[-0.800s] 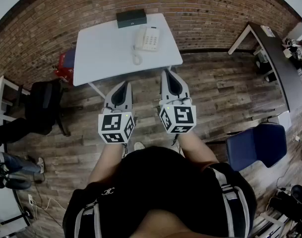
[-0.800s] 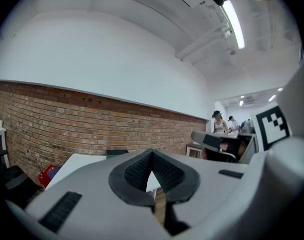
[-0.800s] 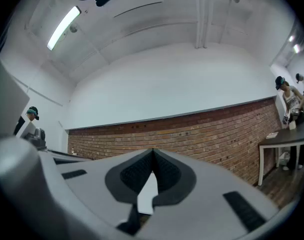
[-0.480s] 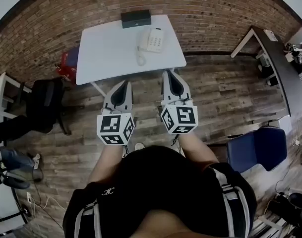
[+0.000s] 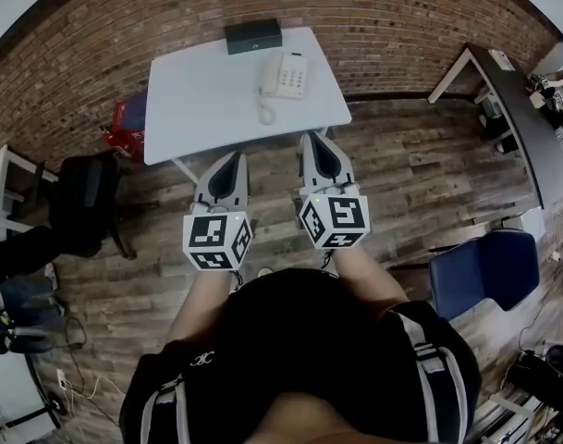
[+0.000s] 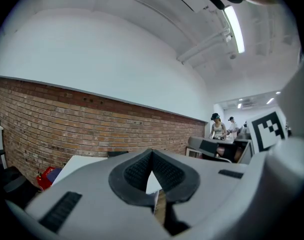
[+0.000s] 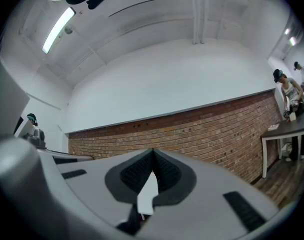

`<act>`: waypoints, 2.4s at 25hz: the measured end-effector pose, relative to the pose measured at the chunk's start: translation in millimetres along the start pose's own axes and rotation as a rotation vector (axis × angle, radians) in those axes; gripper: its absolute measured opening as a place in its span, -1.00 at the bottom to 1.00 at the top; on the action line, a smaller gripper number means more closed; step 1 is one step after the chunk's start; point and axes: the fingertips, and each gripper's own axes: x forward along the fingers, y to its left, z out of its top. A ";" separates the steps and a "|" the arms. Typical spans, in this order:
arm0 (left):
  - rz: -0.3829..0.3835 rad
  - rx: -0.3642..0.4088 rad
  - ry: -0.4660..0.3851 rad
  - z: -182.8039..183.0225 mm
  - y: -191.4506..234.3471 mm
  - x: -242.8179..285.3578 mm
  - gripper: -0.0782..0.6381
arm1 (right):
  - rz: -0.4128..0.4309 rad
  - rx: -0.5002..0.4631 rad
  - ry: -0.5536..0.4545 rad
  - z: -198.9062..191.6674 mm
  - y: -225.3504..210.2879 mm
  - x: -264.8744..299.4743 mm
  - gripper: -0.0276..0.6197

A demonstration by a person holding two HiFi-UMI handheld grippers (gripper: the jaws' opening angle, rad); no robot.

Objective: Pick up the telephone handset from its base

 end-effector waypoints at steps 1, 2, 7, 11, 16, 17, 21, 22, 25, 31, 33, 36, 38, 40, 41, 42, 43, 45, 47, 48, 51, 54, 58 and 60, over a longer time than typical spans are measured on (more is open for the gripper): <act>-0.002 0.003 0.000 -1.8 3.2 -0.6 -0.79 | -0.003 -0.005 0.006 -2.6 3.5 1.1 -0.92; -0.005 0.009 -0.002 -3.8 6.1 -1.8 -0.79 | -0.006 -0.011 0.011 -5.4 7.3 1.5 -0.92; -0.026 0.031 -0.011 -7.2 18.3 -8.2 -0.79 | -0.014 -0.021 0.008 -14.5 25.1 -0.5 -0.92; -0.039 0.033 -0.006 -7.8 24.7 -6.9 -0.79 | -0.019 -0.021 0.017 -18.5 29.5 3.3 -0.92; -0.043 0.030 -0.001 -8.8 31.6 5.7 -0.79 | -0.018 -0.010 0.010 -20.1 26.3 17.1 -0.92; -0.041 0.031 -0.001 -8.6 34.5 9.5 -0.79 | -0.020 -0.007 0.008 -20.5 25.1 22.0 -0.92; -0.035 0.026 0.000 -10.6 45.3 27.1 -0.79 | -0.014 -0.002 0.004 -23.9 19.0 44.4 -0.92; -0.035 0.026 0.001 -11.0 46.6 32.1 -0.79 | -0.012 0.001 0.004 -24.8 16.1 49.6 -0.92; -0.037 0.028 0.010 -11.4 52.7 50.7 -0.79 | -0.011 0.011 0.003 -27.0 7.8 67.8 -0.92; -0.039 0.030 0.027 -9.3 73.4 97.2 -0.79 | -0.001 0.018 0.012 -32.7 -7.2 118.3 -0.92; -0.034 0.028 0.025 -5.9 80.9 114.2 -0.79 | 0.007 0.018 0.016 -33.0 -13.7 137.0 -0.92; -0.027 0.021 0.031 -2.3 90.1 138.5 -0.79 | 0.019 0.014 0.022 -31.2 -23.6 162.8 -0.92; -0.026 0.014 0.038 0.5 95.8 155.4 -0.79 | 0.019 -0.012 0.020 -27.7 -29.8 179.8 -0.92; -0.024 0.007 0.043 3.1 101.9 171.8 -0.79 | 0.021 -0.047 0.014 -24.5 -34.3 196.0 -0.92; -0.023 0.004 0.046 3.6 104.1 179.7 -0.79 | 0.024 -0.056 0.013 -23.9 -37.0 203.4 -0.92; -0.022 0.000 0.049 3.5 105.5 187.3 -0.79 | 0.027 -0.058 0.016 -24.3 -40.3 210.0 -0.92; -0.022 -0.003 0.053 2.9 106.3 194.6 -0.79 | 0.030 -0.055 0.020 -25.5 -44.0 215.9 -0.92; -0.021 -0.010 0.061 2.0 107.5 209.2 -0.79 | 0.037 -0.042 0.038 -30.4 -51.8 227.3 -0.92; -0.017 -0.016 0.068 2.5 110.0 224.1 -0.79 | 0.043 -0.030 0.058 -36.7 -59.8 238.8 -0.92; -0.014 -0.017 0.070 3.0 111.4 231.7 -0.79 | 0.046 -0.026 0.066 -39.5 -64.1 244.4 -0.92; -0.006 -0.018 0.076 3.2 114.3 255.2 -0.79 | 0.055 -0.020 0.082 -45.7 -78.1 261.7 -0.92; 0.003 -0.021 0.089 1.5 113.1 278.6 -0.79 | 0.068 -0.011 0.093 -48.3 -94.1 279.3 -0.92; 0.022 -0.023 0.098 2.7 109.8 309.0 -0.79 | 0.094 -0.001 0.103 -49.1 -116.2 303.2 -0.92; 0.038 -0.027 0.100 3.9 111.7 323.2 -0.79 | 0.107 0.008 0.116 -52.8 -125.6 316.7 -0.92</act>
